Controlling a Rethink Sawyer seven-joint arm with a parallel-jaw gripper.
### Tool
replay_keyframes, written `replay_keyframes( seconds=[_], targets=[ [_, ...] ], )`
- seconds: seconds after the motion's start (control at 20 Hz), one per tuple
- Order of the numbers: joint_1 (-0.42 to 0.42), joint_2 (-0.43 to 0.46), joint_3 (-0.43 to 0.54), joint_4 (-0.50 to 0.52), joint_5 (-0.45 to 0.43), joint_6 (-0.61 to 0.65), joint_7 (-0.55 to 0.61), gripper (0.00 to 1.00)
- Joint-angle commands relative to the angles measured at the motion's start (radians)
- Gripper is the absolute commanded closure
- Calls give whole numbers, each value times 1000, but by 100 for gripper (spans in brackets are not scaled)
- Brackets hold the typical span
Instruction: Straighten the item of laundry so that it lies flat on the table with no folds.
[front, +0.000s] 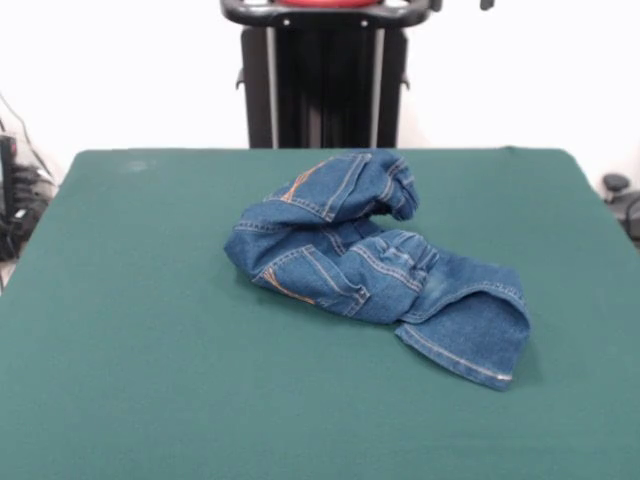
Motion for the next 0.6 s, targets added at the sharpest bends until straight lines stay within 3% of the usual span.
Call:
replay_keyframes(
  seconds=[0.05, 0.6],
  targets=[
    [2, 80, 40, -102, -16, 106, 138, 0],
    [87, 204, -30, -262, -45, 137, 281, 0]
  ],
)
